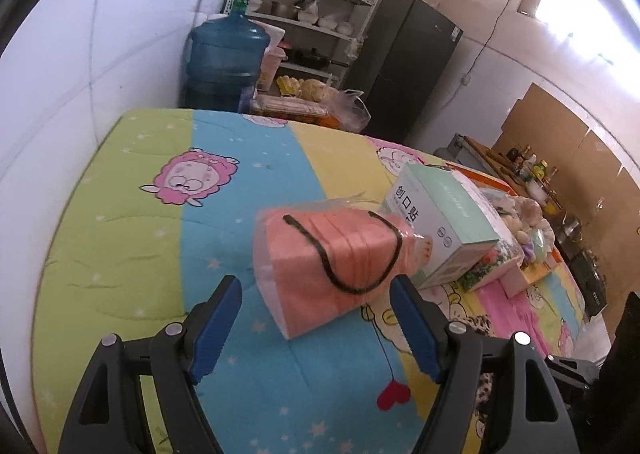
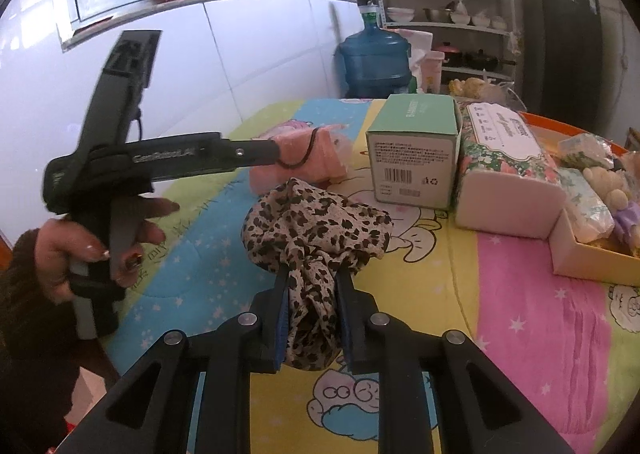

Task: Organize soft objects
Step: 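Grasp the pink pouch with the left gripper while the right grasps the leopard scrunchie, then carry the pink pouch and leopard scrunchie over the orange box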

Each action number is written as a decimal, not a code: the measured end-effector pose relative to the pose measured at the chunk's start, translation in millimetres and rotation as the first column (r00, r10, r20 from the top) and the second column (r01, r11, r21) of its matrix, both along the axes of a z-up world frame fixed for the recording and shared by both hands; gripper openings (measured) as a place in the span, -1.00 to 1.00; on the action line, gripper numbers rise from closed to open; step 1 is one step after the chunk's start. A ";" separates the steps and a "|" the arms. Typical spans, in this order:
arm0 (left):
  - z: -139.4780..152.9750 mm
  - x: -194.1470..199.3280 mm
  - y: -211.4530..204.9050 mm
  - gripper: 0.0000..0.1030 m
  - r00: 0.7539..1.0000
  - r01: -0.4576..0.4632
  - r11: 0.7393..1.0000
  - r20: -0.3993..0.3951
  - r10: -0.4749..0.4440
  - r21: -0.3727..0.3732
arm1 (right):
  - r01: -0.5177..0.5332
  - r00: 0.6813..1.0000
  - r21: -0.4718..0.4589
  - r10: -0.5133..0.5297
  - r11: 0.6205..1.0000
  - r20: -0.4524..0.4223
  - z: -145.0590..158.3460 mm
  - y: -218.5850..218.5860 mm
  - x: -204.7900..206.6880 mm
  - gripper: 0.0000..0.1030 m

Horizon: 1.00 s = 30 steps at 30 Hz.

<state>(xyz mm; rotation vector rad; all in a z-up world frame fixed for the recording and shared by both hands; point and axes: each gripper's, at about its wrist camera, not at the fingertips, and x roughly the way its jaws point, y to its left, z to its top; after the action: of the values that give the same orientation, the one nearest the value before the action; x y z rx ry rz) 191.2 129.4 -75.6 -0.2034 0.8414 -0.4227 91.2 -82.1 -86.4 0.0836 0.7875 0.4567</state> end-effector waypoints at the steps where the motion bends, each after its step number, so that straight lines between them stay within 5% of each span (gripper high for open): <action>1: -1.5 1.3 0.2 0.38 1.000 0.001 1.000 -0.007 -0.001 -0.003 | -0.001 1.000 0.008 0.001 1.000 0.000 0.1 -0.1 -1.9 -0.56; 6: -8.5 5.6 -9.0 -0.04 0.999 0.022 0.999 -0.025 -0.022 -0.028 | -0.015 1.000 0.021 0.015 1.000 0.014 2.7 -4.7 -10.1 -0.56; 8: -7.9 2.3 -13.7 -0.43 1.000 0.029 0.999 -0.009 -0.029 -0.019 | -0.007 1.000 0.032 0.006 0.999 0.014 2.6 -8.5 -11.1 -0.56; 11: -6.3 -4.3 -20.2 -0.75 0.999 0.039 0.999 0.016 -0.039 -0.022 | -0.003 1.000 0.037 0.003 0.999 0.009 0.6 -10.9 -12.5 -0.55; 17: 4.7 -23.4 -30.7 -0.94 0.995 0.042 0.999 0.093 -0.041 -0.015 | 0.003 1.000 0.040 -0.003 0.999 0.000 -0.5 -10.1 -13.7 -0.55; 30: 35.3 -79.8 -22.4 -0.96 0.970 -0.095 0.995 0.221 0.096 -0.018 | 0.009 0.999 0.047 -0.011 0.999 0.043 12.7 -9.3 -26.0 -0.55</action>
<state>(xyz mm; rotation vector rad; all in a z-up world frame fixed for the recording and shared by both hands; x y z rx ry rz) 111.4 107.0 -40.3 -0.1983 0.6081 -0.3504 65.1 -91.5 -73.7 0.1201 0.7336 0.4663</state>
